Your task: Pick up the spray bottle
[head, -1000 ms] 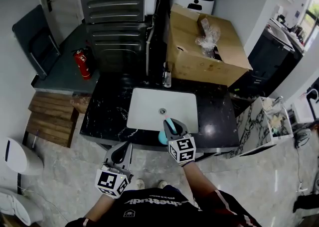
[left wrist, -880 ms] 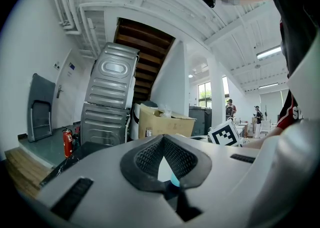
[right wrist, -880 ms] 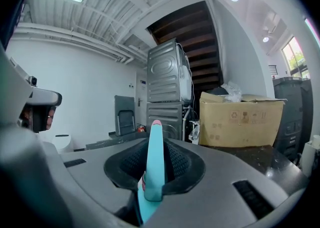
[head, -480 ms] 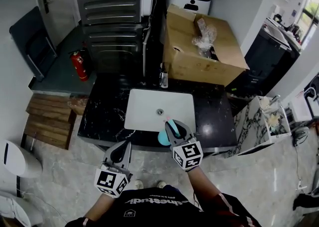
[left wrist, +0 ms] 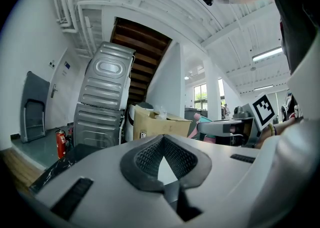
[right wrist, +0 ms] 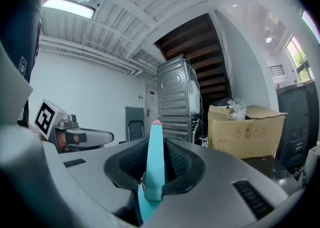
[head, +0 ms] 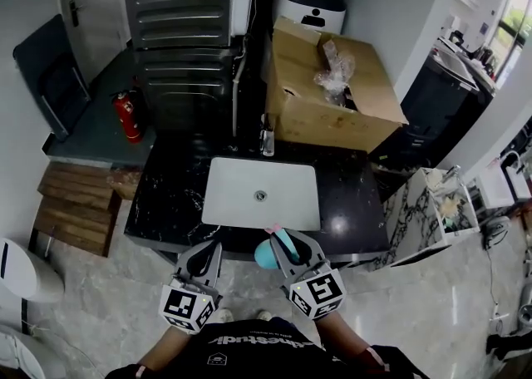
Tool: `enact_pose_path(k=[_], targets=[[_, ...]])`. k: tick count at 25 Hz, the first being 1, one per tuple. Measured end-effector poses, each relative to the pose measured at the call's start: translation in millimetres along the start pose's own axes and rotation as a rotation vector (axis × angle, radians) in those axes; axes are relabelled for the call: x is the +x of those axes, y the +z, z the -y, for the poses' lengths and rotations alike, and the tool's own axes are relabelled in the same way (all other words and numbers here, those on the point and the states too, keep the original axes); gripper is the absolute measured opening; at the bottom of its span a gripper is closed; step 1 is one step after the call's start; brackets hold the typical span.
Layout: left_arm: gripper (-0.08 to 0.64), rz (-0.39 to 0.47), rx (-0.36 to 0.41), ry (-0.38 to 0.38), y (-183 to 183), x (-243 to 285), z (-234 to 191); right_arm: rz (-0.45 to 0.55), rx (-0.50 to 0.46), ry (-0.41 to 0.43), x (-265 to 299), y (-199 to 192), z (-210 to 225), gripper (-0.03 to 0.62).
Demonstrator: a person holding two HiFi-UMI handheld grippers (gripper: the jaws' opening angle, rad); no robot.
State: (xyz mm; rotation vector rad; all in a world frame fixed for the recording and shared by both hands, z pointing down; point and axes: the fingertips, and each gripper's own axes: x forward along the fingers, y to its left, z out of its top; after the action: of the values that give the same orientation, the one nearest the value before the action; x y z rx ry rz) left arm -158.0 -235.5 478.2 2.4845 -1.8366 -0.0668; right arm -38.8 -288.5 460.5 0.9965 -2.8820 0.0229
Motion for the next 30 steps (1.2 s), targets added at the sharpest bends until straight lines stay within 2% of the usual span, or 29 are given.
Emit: enact_pose_path(k=[5,16,21,30], targets=[[0.015,0.001,0.013,-0.023,0.3,5.8,9.4,0.012,0.016,0.002,-16.2,-0.7,-14.0,0.094],[0.015,0.003,0.022,-0.048,-0.7,12.4,20.2,-0.026,0.028,0.003,-33.7,-18.8,-33.9,0.094],[0.015,-0.004,0.024,-0.064,-2.5,15.3,27.8,-0.051,0.027,-0.007,-35.2,-27.9,-31.7,0.094],[0.015,-0.011,0.021,-0.071,-5.2,17.4,31.7,-0.039,0.026,-0.018,-36.7,-27.3,-27.2,0.094]])
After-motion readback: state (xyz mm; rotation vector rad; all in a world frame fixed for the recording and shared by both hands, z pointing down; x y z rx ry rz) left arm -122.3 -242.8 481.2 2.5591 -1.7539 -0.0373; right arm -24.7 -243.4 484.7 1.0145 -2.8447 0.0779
